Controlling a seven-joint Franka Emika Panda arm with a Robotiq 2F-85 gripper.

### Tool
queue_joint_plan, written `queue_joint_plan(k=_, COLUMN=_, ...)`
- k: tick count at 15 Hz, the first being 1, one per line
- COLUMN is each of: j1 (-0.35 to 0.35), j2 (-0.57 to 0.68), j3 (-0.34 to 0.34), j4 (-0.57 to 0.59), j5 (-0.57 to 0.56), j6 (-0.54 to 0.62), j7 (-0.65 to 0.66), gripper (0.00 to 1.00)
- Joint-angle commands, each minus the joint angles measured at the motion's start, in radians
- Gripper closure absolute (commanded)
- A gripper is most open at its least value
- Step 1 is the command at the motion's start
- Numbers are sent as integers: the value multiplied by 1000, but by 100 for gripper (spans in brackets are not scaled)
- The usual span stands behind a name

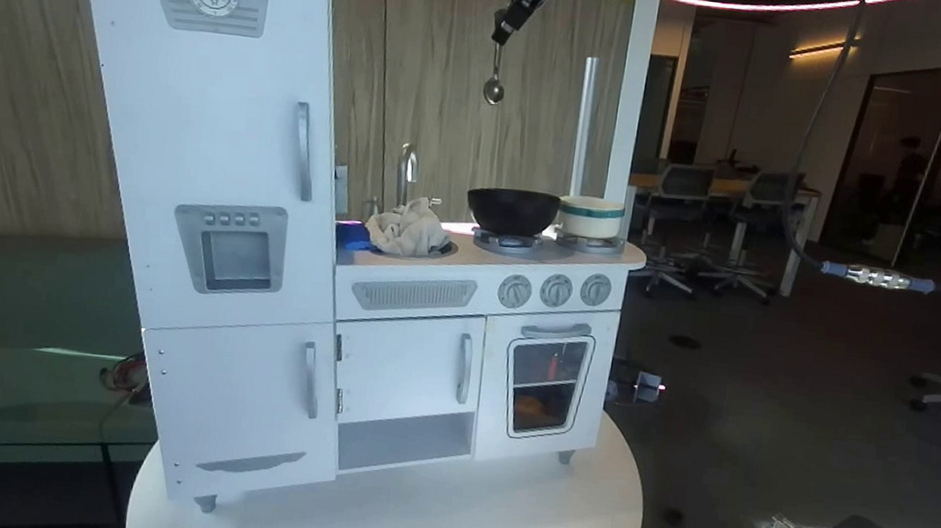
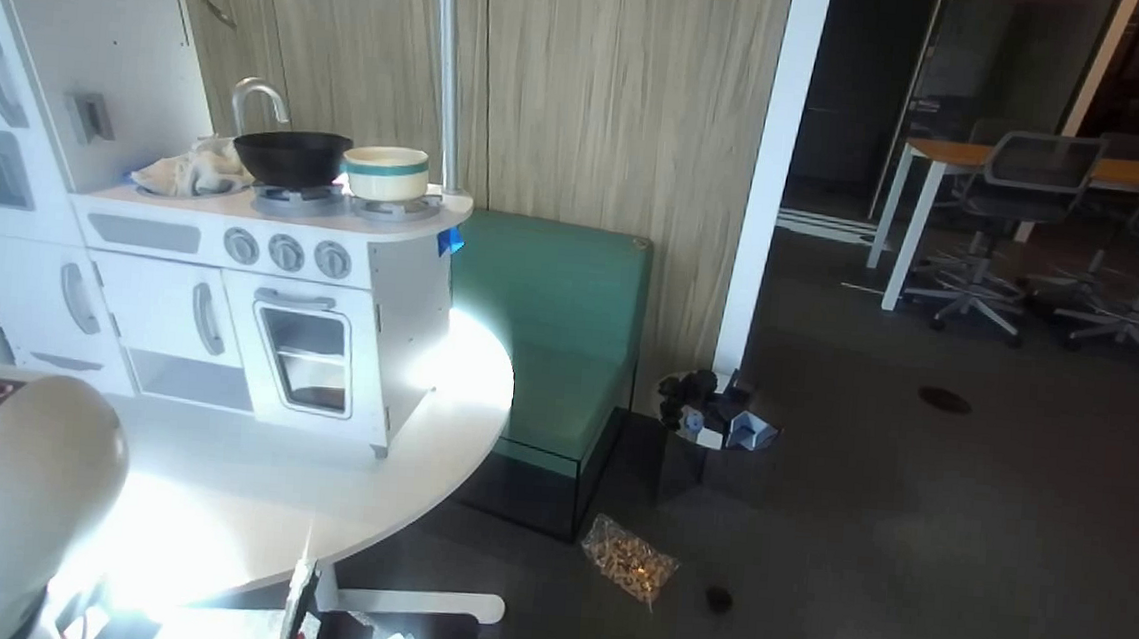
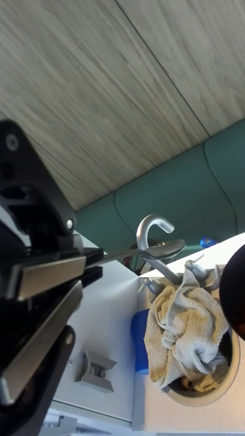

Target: Pour the contents of the white bowl into the pot then stir inside the pot

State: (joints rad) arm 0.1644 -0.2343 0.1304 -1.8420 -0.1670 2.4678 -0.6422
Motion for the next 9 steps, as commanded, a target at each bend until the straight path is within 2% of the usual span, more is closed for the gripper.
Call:
queue_joint_plan(k=1, j1=-37, j2=12, j3=-49, j4=5, j5=-7, j6=25, j7=67, gripper=98)
queue_joint_plan(k=3, j1=-46, j2=47, j3=-76, j4=14, j5=11, j6=14, j7=63, gripper=98)
queue_joint_plan(k=6, j1=-39, j2=107, j3=-110, j4=19, j5=101, j6=-12, j7=22, gripper=98)
queue_joint_plan(k=9, j1=-44, j2=151, j3=-106, j4=5, j5=158, j6=-25, j7=3, gripper=98)
